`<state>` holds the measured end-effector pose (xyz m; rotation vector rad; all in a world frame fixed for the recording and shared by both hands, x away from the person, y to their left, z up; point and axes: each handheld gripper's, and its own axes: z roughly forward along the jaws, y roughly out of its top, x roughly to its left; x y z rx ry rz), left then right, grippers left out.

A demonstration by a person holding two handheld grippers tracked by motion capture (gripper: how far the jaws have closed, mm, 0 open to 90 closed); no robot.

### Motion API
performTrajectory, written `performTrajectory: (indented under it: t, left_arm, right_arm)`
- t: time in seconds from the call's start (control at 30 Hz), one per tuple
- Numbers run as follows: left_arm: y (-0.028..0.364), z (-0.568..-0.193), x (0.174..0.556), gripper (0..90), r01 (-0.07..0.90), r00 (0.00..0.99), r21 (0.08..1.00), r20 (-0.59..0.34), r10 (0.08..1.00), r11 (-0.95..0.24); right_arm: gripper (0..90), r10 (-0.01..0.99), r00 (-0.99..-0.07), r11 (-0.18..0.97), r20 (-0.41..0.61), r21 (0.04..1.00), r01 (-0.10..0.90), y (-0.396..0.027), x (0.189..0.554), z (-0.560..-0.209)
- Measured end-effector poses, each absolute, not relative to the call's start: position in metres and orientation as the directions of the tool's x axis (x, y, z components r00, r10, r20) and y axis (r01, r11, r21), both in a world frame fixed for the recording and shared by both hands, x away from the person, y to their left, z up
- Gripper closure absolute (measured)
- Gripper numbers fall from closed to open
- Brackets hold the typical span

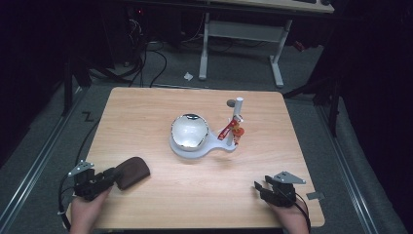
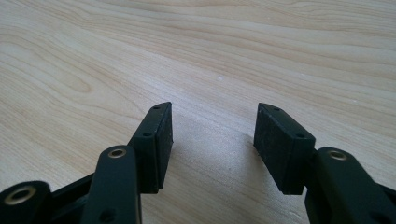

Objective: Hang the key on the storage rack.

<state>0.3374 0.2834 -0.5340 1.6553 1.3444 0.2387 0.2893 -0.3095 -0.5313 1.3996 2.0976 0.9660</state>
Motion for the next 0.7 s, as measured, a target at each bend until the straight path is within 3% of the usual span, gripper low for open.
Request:
performTrajectory:
  t: [0.3, 0.5, 0.7]
  left_arm:
    - [0.2869, -0.5389, 0.3346, 67.1, 0.659, 0.352, 0.744, -0.434, 0.829, 0.110]
    - [0.2851, -0.5382, 0.3322, 79.9, 0.650, 0.343, 0.753, -0.407, 0.847, 0.099]
    - [0.2794, -0.5332, 0.3302, 85.7, 0.630, 0.373, 0.775, -0.358, 0.856, 0.050]
  right_arm:
    - [47.3, 0.919, -0.395, 0.243, 0.023, 0.755, 0.609, -0.3112, 0.2892, -0.5299]
    - [47.2, 0.922, -0.386, 0.230, 0.028, 0.763, 0.605, -0.3143, 0.2885, -0.5280]
    - [47.3, 0.923, -0.383, 0.225, 0.031, 0.765, 0.604, -0.3166, 0.2881, -0.5272]
